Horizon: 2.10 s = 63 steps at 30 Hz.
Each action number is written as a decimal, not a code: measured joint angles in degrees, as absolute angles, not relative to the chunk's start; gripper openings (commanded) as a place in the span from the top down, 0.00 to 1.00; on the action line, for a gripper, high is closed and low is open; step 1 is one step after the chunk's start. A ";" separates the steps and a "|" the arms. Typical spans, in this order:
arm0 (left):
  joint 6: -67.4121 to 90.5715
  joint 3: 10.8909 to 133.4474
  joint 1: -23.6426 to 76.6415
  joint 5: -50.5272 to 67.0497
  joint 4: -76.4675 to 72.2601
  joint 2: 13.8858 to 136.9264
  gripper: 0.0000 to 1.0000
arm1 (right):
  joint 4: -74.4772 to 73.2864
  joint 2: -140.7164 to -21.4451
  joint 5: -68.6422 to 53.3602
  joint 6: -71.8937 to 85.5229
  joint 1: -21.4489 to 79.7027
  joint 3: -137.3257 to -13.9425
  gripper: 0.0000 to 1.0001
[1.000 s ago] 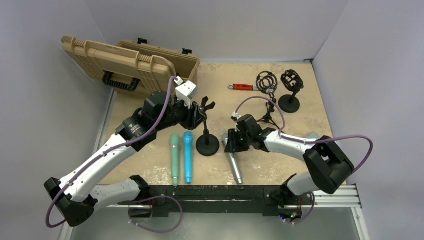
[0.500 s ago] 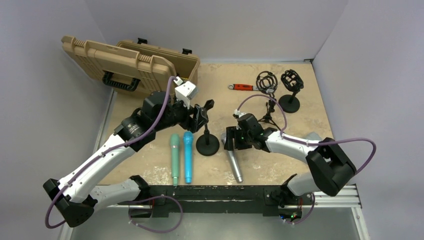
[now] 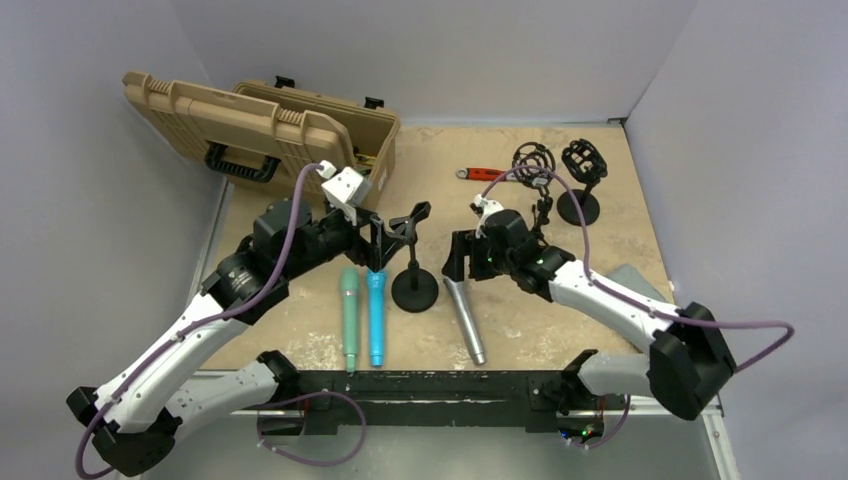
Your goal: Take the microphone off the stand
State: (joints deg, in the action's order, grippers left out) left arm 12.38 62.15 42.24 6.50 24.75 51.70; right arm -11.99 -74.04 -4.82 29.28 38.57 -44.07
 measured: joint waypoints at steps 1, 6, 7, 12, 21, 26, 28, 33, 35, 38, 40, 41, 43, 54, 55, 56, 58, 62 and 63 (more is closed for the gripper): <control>12.38 61.76 42.30 5.96 24.45 51.00 0.23 | -12.14 -72.34 -5.32 29.54 38.57 -44.36 0.30; 12.40 58.96 42.46 2.37 22.74 46.35 0.23 | -10.24 -63.00 -8.23 31.18 38.17 -47.07 0.22; 12.40 58.54 42.46 1.34 22.39 45.50 0.23 | -8.71 -61.34 -9.13 31.55 38.15 -47.55 0.20; 12.40 57.36 42.46 -2.76 20.75 42.68 0.23 | 1.43 -54.96 -16.38 34.17 37.91 -47.66 0.16; 12.43 57.30 42.46 -4.34 20.56 43.03 0.24 | 11.42 -60.16 -21.61 38.57 38.65 -48.47 0.16; 12.40 57.30 42.46 -4.58 20.56 43.48 0.24 | 11.99 -64.31 -21.56 39.97 39.27 -50.26 0.17; 12.40 57.30 42.46 -4.71 20.58 43.70 0.25 | 12.93 -65.17 -21.61 40.45 39.27 -50.78 0.17; 12.43 57.30 42.46 -4.71 20.58 44.29 0.25 | 15.38 -65.80 -21.56 41.85 39.35 -51.33 0.18; 12.40 57.30 42.46 -4.71 20.60 44.40 0.25 | 16.01 -66.24 -21.45 42.13 39.35 -51.55 0.20; 12.43 57.30 42.46 -4.73 20.58 44.40 0.25 | 16.29 -67.02 -20.73 42.52 39.35 -51.62 0.23; 12.43 57.30 42.46 -4.73 20.60 44.45 0.25 | 16.32 -67.66 -20.38 42.74 39.35 -51.59 0.24; 12.43 57.30 42.46 -4.73 20.58 44.47 0.25 | 16.38 -67.94 -20.36 42.87 39.35 -51.57 0.25; 12.43 57.30 42.46 -4.73 20.58 44.56 0.25 | 17.69 -68.64 -20.32 43.57 39.35 -50.76 0.25; 12.43 57.30 42.46 -4.73 20.60 44.93 0.25 | 28.25 -68.31 -20.03 48.47 39.38 -41.39 0.26; 12.43 57.30 42.46 -4.73 20.60 44.95 0.25 | 28.56 -68.20 -19.94 48.62 39.38 -40.95 0.26; 12.43 57.30 42.46 -4.73 20.62 44.99 0.25 | 28.82 -68.05 -19.75 48.66 39.38 -40.56 0.26; 12.43 57.30 42.46 -4.73 20.62 45.10 0.25 | 29.17 -67.68 -19.07 48.64 39.38 -40.05 0.26; 12.43 57.30 42.46 -4.73 20.62 45.15 0.25 | 29.76 -67.90 -18.92 48.66 39.48 -39.81 0.26; 12.43 57.30 42.46 -4.73 20.62 45.15 0.25 | 30.09 -68.25 -18.92 48.71 39.48 -39.81 0.26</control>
State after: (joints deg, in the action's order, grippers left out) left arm 12.43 57.30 42.46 -4.73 20.62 45.15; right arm 30.09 -68.25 -18.92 48.71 39.48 -39.81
